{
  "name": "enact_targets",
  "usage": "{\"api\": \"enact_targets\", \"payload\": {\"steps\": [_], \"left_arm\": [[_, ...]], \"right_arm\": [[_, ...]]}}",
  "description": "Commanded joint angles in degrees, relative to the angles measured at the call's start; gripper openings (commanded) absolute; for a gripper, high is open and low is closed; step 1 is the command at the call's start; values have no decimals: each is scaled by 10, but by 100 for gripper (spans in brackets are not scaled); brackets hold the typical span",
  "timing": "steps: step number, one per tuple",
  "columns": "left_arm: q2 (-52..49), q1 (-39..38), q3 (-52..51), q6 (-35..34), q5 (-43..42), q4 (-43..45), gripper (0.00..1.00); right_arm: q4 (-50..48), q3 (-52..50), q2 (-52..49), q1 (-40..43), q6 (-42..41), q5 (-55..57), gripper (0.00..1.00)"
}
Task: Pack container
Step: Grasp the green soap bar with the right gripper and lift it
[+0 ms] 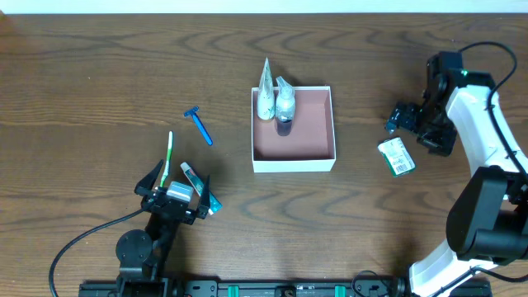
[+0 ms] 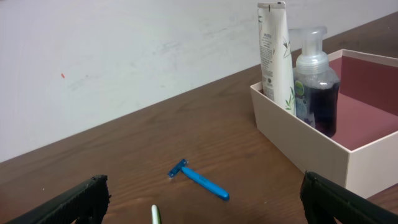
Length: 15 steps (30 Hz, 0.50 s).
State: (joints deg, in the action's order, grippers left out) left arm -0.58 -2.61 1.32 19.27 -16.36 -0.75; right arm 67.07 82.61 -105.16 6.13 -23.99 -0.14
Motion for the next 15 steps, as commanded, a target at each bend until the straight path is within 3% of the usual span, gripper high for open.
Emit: {"api": "enact_targets", "payload": {"steps": [1,7,15], "left_arm": [[3,3,-11,-5,-10,-18,98],[3,3,-11,-5,-10,-18,98],[3,3,-11,-5,-10,-18,98]], "right_arm": [[31,15,4,4,-22,8,99],[39,-11,4,-4,-67,8,99],[-130,-77,4,-13,171,7,99]]}}
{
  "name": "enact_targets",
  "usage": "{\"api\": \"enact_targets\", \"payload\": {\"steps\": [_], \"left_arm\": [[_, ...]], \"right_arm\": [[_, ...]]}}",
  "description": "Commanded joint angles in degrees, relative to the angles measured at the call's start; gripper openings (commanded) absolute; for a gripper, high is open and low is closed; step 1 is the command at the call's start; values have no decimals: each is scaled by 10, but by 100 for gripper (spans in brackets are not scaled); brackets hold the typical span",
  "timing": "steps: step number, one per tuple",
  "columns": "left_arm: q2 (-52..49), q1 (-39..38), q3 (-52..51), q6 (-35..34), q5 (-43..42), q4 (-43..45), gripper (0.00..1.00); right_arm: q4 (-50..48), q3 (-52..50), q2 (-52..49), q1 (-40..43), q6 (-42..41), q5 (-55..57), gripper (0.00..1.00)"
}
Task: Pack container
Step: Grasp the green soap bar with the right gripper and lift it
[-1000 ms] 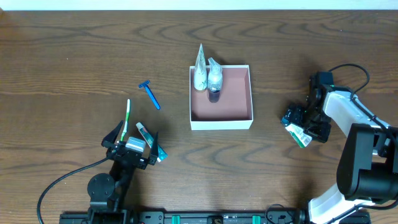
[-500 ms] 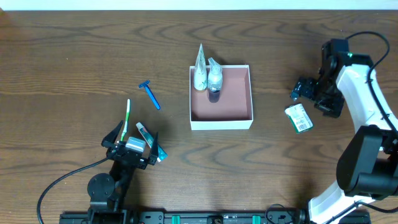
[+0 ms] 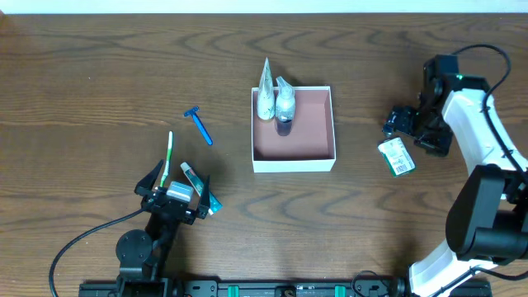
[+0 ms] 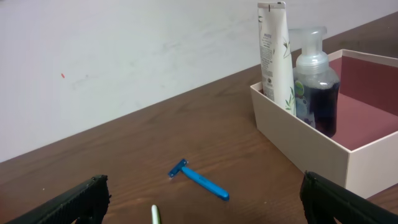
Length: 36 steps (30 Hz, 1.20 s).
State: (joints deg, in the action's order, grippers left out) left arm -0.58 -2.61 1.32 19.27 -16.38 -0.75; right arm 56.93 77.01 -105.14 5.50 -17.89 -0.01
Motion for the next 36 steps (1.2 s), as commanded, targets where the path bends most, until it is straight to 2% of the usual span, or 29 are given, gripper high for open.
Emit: {"api": "enact_targets", "payload": {"steps": [1,6,13,20,22,25,27,30,36], "left_arm": [[3,3,-11,-5,-10,-18,98],[3,3,-11,-5,-10,-18,98],[3,3,-11,-5,-10,-18,98],[3,3,-11,-5,-10,-18,98],[3,3,-11,-5,-10,-18,98],[3,3,-11,-5,-10,-18,98],[3,3,-11,-5,-10,-18,98],[3,3,-11,-5,-10,-18,98],[3,3,-11,-5,-10,-18,98]], "right_arm": [[-52,-33,3,-7,136,6,99],[-122,-91,3,-7,221,-6,99],[-142,-126,3,-7,268,-22,99],[-195,-170,3,-7,341,-84,97],[-204,-179,3,-7,343,-84,94],[-205,-186,3,-7,342,-84,83],[-200,-187,3,-7,341,-84,72],[-191,-187,3,-7,326,-84,64],[-188,-187,3,-7,288,-84,55]]}}
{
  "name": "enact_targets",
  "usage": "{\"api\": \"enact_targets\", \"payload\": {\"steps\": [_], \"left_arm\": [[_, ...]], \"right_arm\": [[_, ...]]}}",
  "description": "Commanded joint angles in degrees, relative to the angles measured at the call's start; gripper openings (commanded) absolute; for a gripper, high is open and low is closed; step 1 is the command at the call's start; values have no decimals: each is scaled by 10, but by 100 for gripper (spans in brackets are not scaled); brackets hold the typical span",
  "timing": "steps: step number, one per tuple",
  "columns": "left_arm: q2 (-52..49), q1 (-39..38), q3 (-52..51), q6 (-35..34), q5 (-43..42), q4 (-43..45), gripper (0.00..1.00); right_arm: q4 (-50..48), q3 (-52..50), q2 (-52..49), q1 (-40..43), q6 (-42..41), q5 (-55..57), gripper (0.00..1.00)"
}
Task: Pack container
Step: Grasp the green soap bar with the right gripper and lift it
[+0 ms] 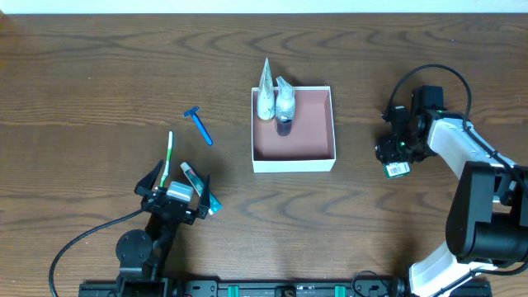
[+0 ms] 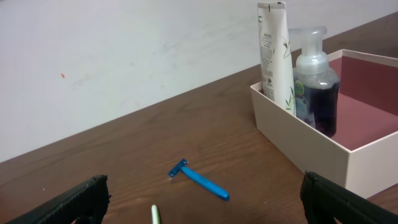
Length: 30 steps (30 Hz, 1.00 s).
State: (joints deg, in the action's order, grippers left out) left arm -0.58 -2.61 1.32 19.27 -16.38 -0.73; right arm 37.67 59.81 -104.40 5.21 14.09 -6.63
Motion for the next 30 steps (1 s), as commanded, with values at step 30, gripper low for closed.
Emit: {"api": "enact_targets", "payload": {"steps": [30], "left_arm": [[3,3,-11,-5,-10,-18,98]], "right_arm": [[59,130,-3,-4,-121,-359,41]]}}
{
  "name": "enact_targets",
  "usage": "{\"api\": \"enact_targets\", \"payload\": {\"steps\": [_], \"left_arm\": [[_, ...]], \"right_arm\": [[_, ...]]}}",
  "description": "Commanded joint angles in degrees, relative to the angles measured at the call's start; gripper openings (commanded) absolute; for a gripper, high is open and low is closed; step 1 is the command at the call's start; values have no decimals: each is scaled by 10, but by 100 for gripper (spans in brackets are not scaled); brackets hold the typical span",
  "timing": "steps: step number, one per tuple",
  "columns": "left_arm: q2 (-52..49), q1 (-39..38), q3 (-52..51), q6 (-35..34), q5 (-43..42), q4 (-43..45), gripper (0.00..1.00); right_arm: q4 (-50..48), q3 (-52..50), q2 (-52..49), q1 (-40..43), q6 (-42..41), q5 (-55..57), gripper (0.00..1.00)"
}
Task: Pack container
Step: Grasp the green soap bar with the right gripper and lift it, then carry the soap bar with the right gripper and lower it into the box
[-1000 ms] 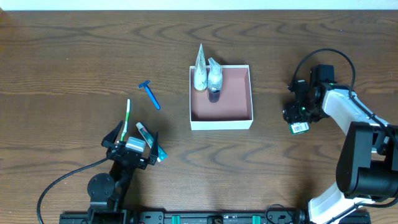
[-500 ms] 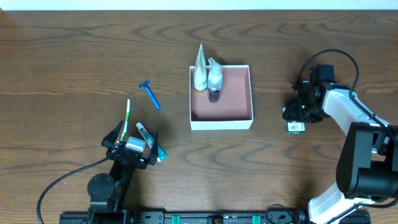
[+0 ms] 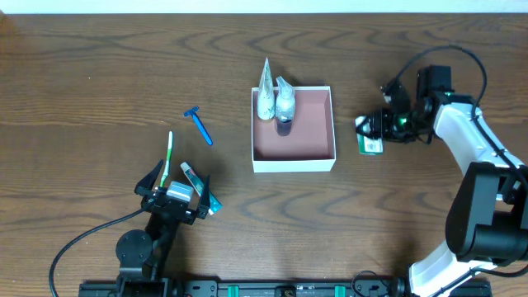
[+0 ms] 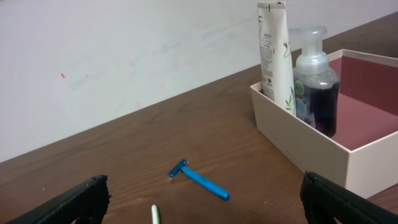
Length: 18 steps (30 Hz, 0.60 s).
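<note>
A white box with a pink floor point(image 3: 294, 166) stands mid-table, seen also in the left wrist view point(image 4: 298, 146). A white tube point(image 3: 265, 91) and a pump bottle point(image 3: 285, 103) stand upright in its far left corner. My right gripper point(image 3: 373, 130) is shut on a green-and-white packet point(image 3: 370, 145), just right of the box. My left gripper point(image 3: 176, 183) rests open at the front left, nothing between its fingers point(image 4: 84, 198). A green toothbrush point(image 3: 168, 157) and a small toothpaste tube point(image 3: 198, 186) lie by it.
A blue razor point(image 3: 199, 124) lies on the wood left of the box, ahead of the left gripper in the wrist view point(image 4: 200, 180). A black cable point(image 3: 82, 239) trails from the left arm's base at the front edge.
My right gripper has moved left and a little farther back, and the green packet has come with it from the table at the right to just beside the box. The left arm is unchanged.
The packet lay on the table at the right with my right gripper behind it. The gripper then stood closer over it, then down on it. Now the packet is in the gripper beside the box. The left arm stayed still throughout.
</note>
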State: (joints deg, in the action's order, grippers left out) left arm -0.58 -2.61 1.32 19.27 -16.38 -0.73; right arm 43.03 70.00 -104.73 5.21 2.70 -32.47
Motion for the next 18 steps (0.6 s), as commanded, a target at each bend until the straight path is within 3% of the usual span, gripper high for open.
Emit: {"api": "enact_targets", "payload": {"steps": [1,8,14,18], "left_arm": [[3,3,-11,-5,-10,-18,98],[3,3,-11,-5,-10,-18,98],[3,3,-11,-5,-10,-18,98],[3,3,-11,-5,-10,-18,98]], "right_arm": [[5,35,2,-4,-7,-119,41],[0,76,26,-22,-16,-225,41],[-57,100,39,-87,-84,-219,42],[-111,100,38,-147,-152,-140,44]]}}
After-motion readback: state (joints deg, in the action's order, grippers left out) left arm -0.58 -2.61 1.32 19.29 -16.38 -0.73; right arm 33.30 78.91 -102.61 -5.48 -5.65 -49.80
